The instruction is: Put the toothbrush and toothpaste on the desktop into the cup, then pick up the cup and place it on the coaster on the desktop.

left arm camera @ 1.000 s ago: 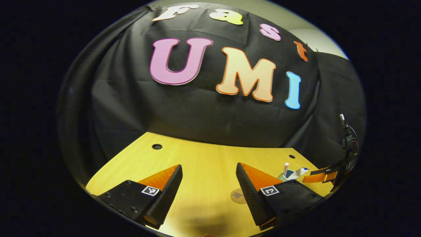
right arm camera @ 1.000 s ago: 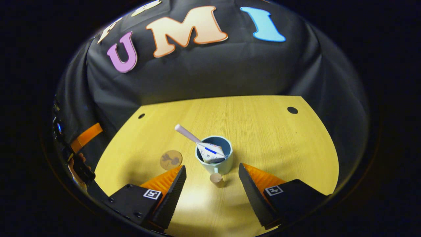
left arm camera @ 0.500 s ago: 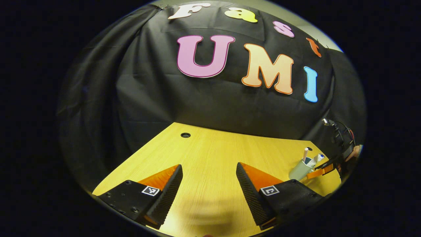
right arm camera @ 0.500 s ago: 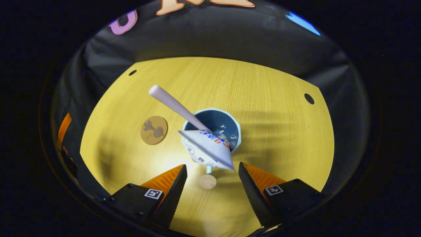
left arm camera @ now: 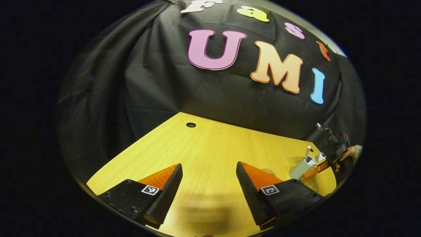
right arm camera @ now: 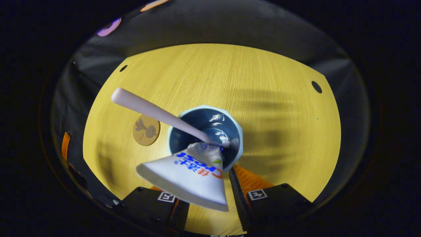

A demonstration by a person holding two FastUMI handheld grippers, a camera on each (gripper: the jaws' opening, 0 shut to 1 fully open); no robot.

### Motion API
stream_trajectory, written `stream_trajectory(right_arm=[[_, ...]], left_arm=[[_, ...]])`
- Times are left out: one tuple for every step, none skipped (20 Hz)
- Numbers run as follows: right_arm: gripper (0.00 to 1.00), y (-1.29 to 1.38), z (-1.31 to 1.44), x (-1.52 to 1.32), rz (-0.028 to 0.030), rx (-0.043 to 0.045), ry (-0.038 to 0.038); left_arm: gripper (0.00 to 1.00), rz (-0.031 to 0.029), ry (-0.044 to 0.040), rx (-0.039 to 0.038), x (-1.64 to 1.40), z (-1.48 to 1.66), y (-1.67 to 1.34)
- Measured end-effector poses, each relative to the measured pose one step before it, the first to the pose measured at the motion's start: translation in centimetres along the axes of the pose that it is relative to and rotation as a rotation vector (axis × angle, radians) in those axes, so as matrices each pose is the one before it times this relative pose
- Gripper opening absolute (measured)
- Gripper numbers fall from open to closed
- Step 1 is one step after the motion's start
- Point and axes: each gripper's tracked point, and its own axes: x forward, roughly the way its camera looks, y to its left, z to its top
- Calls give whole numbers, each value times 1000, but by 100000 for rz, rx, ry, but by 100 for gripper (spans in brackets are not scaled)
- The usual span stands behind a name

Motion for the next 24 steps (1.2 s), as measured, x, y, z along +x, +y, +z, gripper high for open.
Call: stream_trajectory(right_arm=[[65, 155, -151, 198, 320, -408, 1755], [65, 68, -116, 141, -4, -378, 1334], [59, -90, -96, 235, -412, 0, 567], [54, -138, 9, 114, -212, 469, 358], [49, -5, 19, -196, 111, 220, 129], [45, -26, 29, 21, 167, 271, 132], [40, 8, -55, 59, 35, -56, 44], [35, 63, 44, -50, -431, -246, 1], [35, 12, -59, 105, -480, -625, -239], [35, -137, 62, -9, -632, -788, -236], [36, -24, -20, -53, -308, -520, -256], [36, 177, -23, -54, -419, -319, -73], [36, -108, -41, 32, -396, -534, -323], [36, -47, 155, -131, -146, -714, -697], [36, 5, 93, 120, -203, -171, -1328], [36, 53, 242, -2, -64, -610, -1737], [37, 132, 70, 40, 820, -129, -1420], [37, 182, 59, 72, 1293, 424, -789], [37, 107, -38, 70, 1550, -429, -570], [37, 33, 97, 42, 1245, -1154, -696], [37, -90, 104, 1, 1161, -1853, -556], [37, 7, 239, 90, 1182, -1751, -781], [38, 44, 79, 116, 1318, -1775, -583], [38, -62, 30, 37, 1353, -1478, -655]], left_arm=[[95, 217, 78, -102, -1, -30, -43], [95, 160, 211, 194, 8, -110, -13], [95, -93, -134, 76, -95, 52, -75], [95, -233, -200, -172, 25, 54, -34], [95, -297, -116, -477, -36, 30, -87], [95, -401, 254, -752, -55, -106, -66], [95, -707, 696, -763, -61, -189, -303], [95, -687, 641, -747, 87, -195, -372], [95, -529, 20, -538, 46, -69, -306], [95, -591, -120, -125, 97, -96, -195], [95, -432, 311, 118, 12, -134, -237], [95, -469, 384, 287, 21, -111, -194], [95, -330, 82, 331, -12, -76, -171], [95, -365, -134, -85, -46, 162, -65], [95, -364, 237, -488, -95, 2, -118], [95, -831, 248, -429, -271, -218, -199], [95, -510, 72, -403, -251, -209, -143], [95, -322, 334, -214, -327, -315, 0], [95, -140, 546, -247, -337, -266, -56], [95, -238, 429, -94, -183, -118, -24], [95, -198, 236, 50, -256, -221, 4], [95, 44, 381, 343, -355, -38, 159], [95, 228, 426, 544, -319, -73, 171], [95, 255, 297, 598, -259, -47, 121]])
